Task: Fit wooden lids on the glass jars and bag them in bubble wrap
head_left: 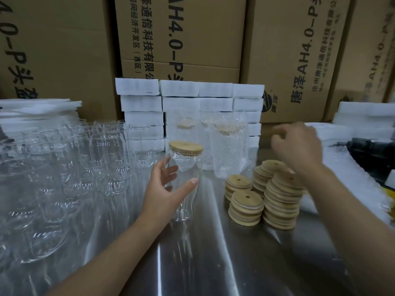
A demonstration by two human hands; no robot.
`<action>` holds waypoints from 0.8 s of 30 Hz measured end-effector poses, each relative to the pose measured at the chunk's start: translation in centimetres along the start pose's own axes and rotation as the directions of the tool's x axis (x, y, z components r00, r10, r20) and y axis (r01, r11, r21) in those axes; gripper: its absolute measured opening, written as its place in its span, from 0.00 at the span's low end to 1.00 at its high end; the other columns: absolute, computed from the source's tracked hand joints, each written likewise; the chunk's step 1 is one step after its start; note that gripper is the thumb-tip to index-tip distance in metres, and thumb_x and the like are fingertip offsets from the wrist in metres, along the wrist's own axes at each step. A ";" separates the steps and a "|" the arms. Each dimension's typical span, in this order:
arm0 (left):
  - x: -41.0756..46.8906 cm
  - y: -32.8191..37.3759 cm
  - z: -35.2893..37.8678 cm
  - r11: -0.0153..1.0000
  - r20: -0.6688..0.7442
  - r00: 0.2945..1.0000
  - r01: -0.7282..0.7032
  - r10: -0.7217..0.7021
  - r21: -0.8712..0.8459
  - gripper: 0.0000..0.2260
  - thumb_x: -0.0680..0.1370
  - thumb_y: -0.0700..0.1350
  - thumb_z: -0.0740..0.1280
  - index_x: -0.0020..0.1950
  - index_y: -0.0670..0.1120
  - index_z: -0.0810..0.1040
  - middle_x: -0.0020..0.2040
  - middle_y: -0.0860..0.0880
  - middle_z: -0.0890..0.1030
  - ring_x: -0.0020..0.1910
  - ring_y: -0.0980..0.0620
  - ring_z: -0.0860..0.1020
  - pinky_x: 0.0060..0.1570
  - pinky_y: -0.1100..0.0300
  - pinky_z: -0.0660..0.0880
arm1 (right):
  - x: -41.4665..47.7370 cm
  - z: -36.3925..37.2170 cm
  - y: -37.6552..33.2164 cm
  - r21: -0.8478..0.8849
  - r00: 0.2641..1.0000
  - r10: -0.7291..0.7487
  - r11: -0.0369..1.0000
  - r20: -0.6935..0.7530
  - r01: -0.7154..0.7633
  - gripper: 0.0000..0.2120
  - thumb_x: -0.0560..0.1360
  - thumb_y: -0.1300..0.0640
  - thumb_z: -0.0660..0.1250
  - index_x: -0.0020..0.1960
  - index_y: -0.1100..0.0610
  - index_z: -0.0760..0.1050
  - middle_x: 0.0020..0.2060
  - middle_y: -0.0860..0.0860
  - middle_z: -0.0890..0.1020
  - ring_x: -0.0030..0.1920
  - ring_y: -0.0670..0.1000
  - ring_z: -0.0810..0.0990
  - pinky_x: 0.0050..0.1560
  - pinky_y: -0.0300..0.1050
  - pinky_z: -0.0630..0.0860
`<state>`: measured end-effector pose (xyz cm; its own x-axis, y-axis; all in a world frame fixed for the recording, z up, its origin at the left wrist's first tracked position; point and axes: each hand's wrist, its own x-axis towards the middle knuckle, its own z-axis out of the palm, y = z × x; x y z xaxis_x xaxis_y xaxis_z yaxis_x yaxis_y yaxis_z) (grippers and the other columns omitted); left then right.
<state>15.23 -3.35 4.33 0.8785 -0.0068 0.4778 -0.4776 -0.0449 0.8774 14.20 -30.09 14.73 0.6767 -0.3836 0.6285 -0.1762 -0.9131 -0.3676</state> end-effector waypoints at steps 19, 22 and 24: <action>0.5 0.2 -0.4 1.000 -0.079 0.997 0.010 -0.010 -0.002 0.32 0.68 0.51 0.77 0.66 0.62 0.62 0.58 0.61 0.74 0.59 0.63 0.73 0.59 0.60 0.71 | 2.9 -1.8 4.4 -0.537 0.742 0.455 0.830 0.493 -0.152 0.14 0.75 0.59 0.69 0.57 0.65 0.72 0.43 0.57 0.76 0.42 0.53 0.75 0.40 0.41 0.73; 0.5 0.4 -0.4 1.000 -0.081 0.997 0.015 -0.016 -0.010 0.33 0.68 0.52 0.76 0.66 0.62 0.62 0.58 0.61 0.74 0.59 0.63 0.74 0.60 0.58 0.72 | 2.5 -1.3 4.8 -0.520 0.739 0.444 0.841 0.507 -0.150 0.05 0.77 0.62 0.65 0.45 0.63 0.70 0.37 0.56 0.72 0.37 0.51 0.72 0.40 0.41 0.70; 0.4 0.5 -0.4 1.000 -0.077 0.997 0.017 -0.019 -0.018 0.33 0.68 0.51 0.77 0.66 0.62 0.62 0.58 0.61 0.74 0.59 0.63 0.73 0.60 0.59 0.71 | 2.3 -1.1 5.1 -0.484 0.758 0.426 0.859 0.494 -0.167 0.10 0.78 0.62 0.64 0.39 0.61 0.67 0.36 0.56 0.72 0.35 0.51 0.70 0.36 0.40 0.69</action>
<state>15.38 -2.97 4.96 0.8835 0.0712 0.4631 -0.4624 -0.0268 0.8863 14.05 -35.75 15.03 0.7913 -0.6111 -0.0191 -0.6102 -0.7873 -0.0884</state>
